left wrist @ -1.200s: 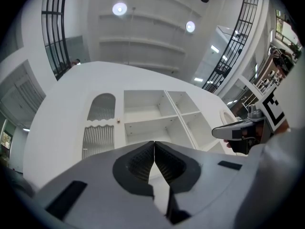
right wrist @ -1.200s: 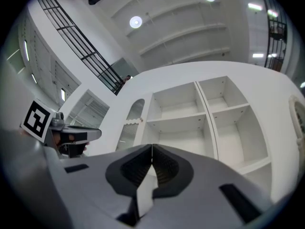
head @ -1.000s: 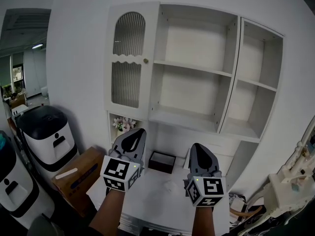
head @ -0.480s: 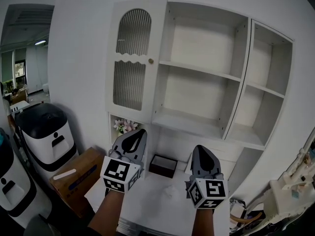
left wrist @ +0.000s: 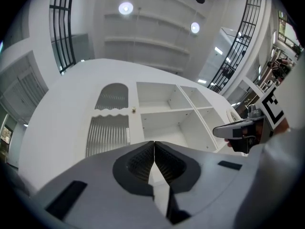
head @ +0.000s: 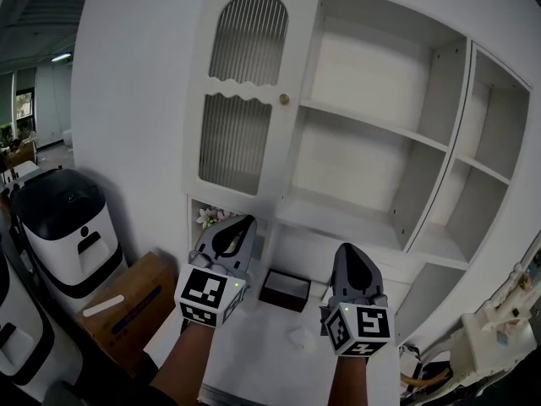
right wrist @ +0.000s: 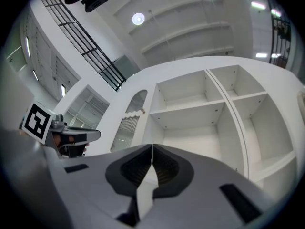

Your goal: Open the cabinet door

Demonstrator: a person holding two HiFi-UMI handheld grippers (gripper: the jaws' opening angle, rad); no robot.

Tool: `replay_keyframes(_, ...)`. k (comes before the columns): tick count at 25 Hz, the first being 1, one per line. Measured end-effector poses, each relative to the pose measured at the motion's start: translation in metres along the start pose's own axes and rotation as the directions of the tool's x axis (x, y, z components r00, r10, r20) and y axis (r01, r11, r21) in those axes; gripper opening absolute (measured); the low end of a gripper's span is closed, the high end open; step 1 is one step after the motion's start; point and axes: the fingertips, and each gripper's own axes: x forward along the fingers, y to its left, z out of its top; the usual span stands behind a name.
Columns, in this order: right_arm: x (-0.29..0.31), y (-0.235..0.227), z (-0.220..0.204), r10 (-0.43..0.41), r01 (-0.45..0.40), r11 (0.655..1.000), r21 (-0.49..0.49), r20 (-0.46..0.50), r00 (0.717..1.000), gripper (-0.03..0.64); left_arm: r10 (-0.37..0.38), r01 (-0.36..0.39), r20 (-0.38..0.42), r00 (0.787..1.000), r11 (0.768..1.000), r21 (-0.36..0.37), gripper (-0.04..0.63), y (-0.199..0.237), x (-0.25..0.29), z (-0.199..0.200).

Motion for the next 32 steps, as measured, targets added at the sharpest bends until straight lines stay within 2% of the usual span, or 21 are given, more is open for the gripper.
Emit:
replay_keyframes(3, 0.017, 0.016, 0.005, -0.009, 0.009, 1.0, -0.028, 0.006, 1.0, 0.021, -0.014, 0.014, 0.009, 1.0, 1.0, -0.018, 0.009, 0.02, 0.004, -0.002)
replay_keyframes(8, 0.03, 0.026, 0.002, -0.015, 0.015, 0.999, -0.035, 0.004, 1.0, 0.021, -0.03, 0.03, 0.009, 1.0, 1.0, -0.006, 0.009, 0.031, 0.01, -0.007)
replay_keyframes(13, 0.035, 0.017, 0.003, 0.011, -0.01, 0.999, -0.05, 0.012, 1.0, 0.021, -0.014, 0.015, 0.023, 1.0, 1.0, -0.011, 0.009, 0.025, 0.02, -0.003)
replay_keyframes(20, 0.042, -0.001, 0.001, 0.042, -0.041, 0.998, -0.045, 0.016, 0.999, 0.021, 0.003, -0.003, 0.019, 1.0, 1.0, 0.021, 0.009, 0.012, 0.035, -0.003)
replay_keyframes(25, 0.048, -0.006, -0.002, 0.052, -0.052, 0.998, -0.032, 0.011, 0.999, 0.021, 0.011, -0.012, 0.025, 1.0, 1.0, 0.026, 0.009, 0.016, 0.045, 0.001)
replay_keyframes(32, 0.065, -0.01, 0.016, 0.057, -0.056, 0.998, -0.04, 0.045, 0.997, 0.021, 0.014, -0.016, 0.047, 0.999, 0.999, 0.047, 0.009, 0.029, 0.062, 0.019)
